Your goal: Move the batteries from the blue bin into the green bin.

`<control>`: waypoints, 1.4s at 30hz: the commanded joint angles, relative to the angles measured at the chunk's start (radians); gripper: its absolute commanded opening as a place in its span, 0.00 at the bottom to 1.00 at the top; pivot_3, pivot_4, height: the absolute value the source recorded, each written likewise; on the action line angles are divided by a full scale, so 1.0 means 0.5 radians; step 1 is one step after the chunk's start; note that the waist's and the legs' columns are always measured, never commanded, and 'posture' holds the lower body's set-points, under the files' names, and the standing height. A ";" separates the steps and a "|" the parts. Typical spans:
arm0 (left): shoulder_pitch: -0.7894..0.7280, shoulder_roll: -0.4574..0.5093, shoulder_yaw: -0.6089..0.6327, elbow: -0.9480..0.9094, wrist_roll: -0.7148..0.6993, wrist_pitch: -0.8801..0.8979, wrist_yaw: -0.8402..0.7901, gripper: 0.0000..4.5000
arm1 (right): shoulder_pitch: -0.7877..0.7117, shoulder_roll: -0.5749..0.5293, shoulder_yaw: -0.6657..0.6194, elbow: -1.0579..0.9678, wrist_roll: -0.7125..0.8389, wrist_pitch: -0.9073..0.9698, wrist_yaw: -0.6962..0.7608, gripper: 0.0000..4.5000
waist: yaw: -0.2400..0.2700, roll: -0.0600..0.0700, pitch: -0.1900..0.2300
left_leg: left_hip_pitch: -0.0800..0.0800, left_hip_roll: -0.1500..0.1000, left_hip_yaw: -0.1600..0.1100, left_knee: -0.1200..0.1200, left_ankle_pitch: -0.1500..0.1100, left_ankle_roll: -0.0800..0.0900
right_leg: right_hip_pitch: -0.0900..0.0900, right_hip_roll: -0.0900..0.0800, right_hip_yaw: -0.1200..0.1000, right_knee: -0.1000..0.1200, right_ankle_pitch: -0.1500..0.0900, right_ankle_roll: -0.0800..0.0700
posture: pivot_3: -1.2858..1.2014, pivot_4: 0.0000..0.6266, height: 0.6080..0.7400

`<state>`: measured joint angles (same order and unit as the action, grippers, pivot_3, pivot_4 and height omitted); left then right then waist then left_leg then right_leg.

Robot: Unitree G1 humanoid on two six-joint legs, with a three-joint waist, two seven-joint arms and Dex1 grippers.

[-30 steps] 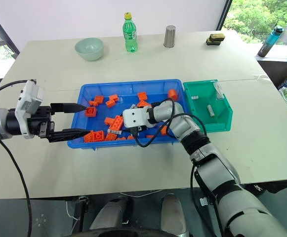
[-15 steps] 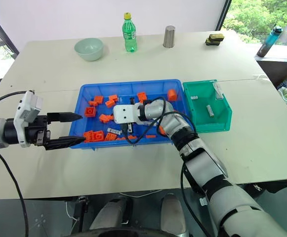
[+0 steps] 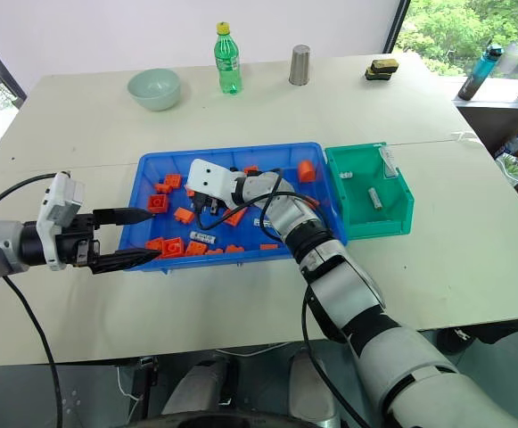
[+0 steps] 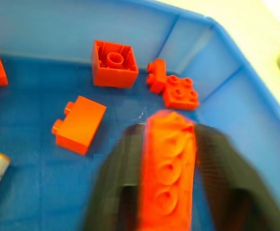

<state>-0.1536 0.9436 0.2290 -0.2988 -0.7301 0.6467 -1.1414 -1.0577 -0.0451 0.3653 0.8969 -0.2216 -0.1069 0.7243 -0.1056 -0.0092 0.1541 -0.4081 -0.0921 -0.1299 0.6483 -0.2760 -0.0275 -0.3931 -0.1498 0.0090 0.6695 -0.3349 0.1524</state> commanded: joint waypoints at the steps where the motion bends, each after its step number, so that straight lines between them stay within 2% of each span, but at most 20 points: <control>1: 0.025 0.015 0.015 -0.049 0.016 -0.051 -0.041 1.00 | 0.005 -0.046 -0.064 -0.374 0.153 0.345 0.287 0.65 | 0.001 0.001 0.000 | 0.000 0.000 0.000 0.000 0.000 0.000 | 0.000 0.000 0.000 0.000 0.000 0.000 | 0.52 0.24 0.90; 6: 0.066 0.034 0.012 -0.050 0.064 -0.112 -0.087 1.00 | 0.120 -0.206 -0.006 -0.992 0.339 0.989 0.730 0.65 | 0.007 0.001 0.000 | -0.001 0.000 -0.001 0.000 0.000 0.000 | -0.001 0.000 0.000 0.001 0.000 0.000 | 0.52 0.24 0.90; 11: 0.065 0.023 0.001 -0.063 0.087 -0.144 -0.097 1.00 | 0.164 -0.355 0.121 -1.284 0.397 1.401 0.953 0.65 | 0.018 0.001 0.000 | -0.001 0.000 -0.001 0.000 0.000 0.000 | -0.001 0.000 0.000 0.001 0.000 0.000 | 0.52 0.24 0.90; 21: 0.049 0.023 0.031 -0.085 0.069 -0.123 -0.083 1.00 | 0.288 -0.425 0.280 -1.264 0.338 1.372 0.888 0.65 | 0.019 0.000 0.000 | -0.001 -0.001 -0.001 0.000 0.000 0.000 | -0.001 -0.002 0.000 0.000 0.000 0.000 | 0.52 0.24 0.90; 32: 0.036 0.012 0.053 -0.134 0.032 -0.090 -0.034 1.00 | 0.230 -0.339 0.324 -0.838 0.213 1.030 0.721 0.65 | 0.018 0.000 0.000 | 0.000 -0.001 -0.001 0.001 0.000 0.000 | 0.000 -0.001 0.000 0.000 0.000 0.000 | 0.52 0.24 0.90; 35: 0.041 0.013 0.055 -0.142 0.024 -0.088 -0.020 1.00 | 0.220 -0.331 0.317 -0.779 0.206 0.971 0.717 0.47 | 0.019 -0.001 -0.001 | 0.000 -0.001 -0.001 0.001 0.000 0.000 | 0.000 -0.001 0.000 0.000 0.000 0.000 | 0.52 0.24 0.90; 39: 0.046 0.011 0.058 -0.149 0.015 -0.086 -0.006 1.00 | 0.246 -0.344 0.311 -0.831 0.225 0.977 0.750 0.04 | 0.020 0.000 -0.001 | 0.000 -0.001 -0.001 0.002 0.000 0.000 | 0.001 -0.001 0.000 0.000 0.000 0.000 | 0.52 0.24 0.90; 42: 0.040 0.008 0.053 -0.147 0.011 -0.084 -0.001 1.00 | 0.283 -0.379 0.306 -0.949 0.241 1.028 0.779 0.01 | 0.021 0.000 -0.001 | 0.000 -0.001 -0.002 0.002 0.000 0.000 | 0.001 -0.001 0.000 0.000 0.000 0.000 | 0.52 0.24 0.90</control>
<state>-0.1271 0.9448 0.2218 -0.3482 -0.7089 0.6051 -1.1471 -0.9335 -0.2184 0.5207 0.4606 -0.0953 0.3882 1.1022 -0.0952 -0.0094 0.1538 -0.4083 -0.0927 -0.1309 0.6492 -0.2760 -0.0275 -0.3926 -0.1505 0.0089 0.6697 -0.3349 0.1524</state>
